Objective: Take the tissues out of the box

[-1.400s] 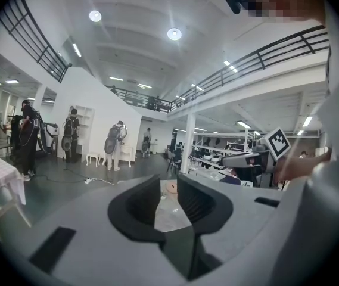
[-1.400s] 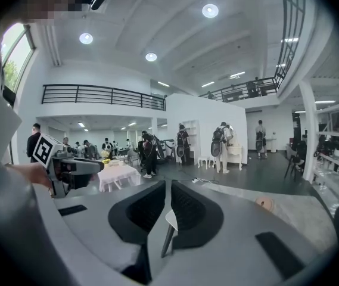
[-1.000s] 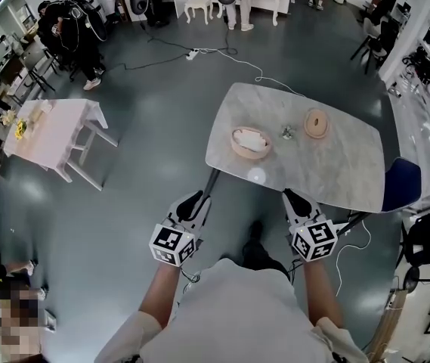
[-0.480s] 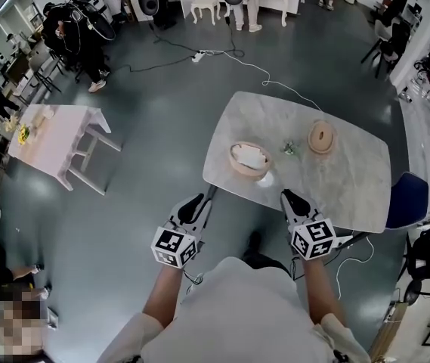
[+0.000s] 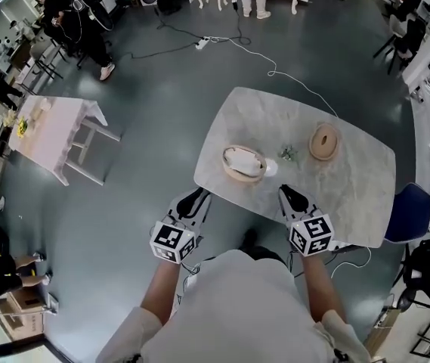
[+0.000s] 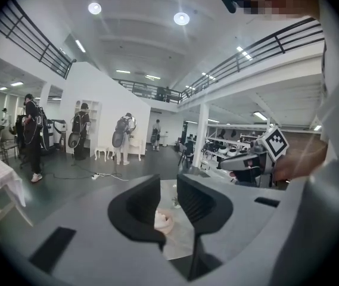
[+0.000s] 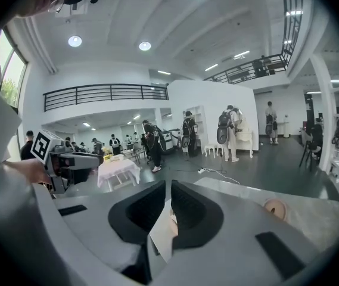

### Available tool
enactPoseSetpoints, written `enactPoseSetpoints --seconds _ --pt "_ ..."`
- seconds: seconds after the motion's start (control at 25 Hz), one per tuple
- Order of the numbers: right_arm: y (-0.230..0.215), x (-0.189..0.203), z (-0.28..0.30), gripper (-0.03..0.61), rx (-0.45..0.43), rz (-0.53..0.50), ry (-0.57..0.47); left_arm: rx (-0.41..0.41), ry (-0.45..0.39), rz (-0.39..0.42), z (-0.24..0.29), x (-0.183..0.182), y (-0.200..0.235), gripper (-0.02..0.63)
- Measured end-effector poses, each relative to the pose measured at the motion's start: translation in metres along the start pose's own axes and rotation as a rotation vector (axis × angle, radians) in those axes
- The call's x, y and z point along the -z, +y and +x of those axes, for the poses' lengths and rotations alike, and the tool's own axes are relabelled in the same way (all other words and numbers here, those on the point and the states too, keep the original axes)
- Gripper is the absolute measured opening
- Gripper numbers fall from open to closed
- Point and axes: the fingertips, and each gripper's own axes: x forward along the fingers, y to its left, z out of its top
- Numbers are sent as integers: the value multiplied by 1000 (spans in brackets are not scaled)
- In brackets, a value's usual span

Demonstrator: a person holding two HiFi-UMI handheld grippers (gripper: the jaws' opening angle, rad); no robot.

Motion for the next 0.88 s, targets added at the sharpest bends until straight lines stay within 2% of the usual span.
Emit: enactPoseSetpoints --seconds 0.2,0.4,0.64,0.88 --pt "-32 9 13 51 -33 22 32 -34 32 0 30 1 1 94" --pt "-42 19 31 52 -58 34 62 -50 51 -18 48 5 6 94" --pt "-43 28 47 52 -66 57 87 -15 110 9 70 16 7 94" --pt "-49 34 67 52 -28 85 107 58 175 68 103 30 25 94"
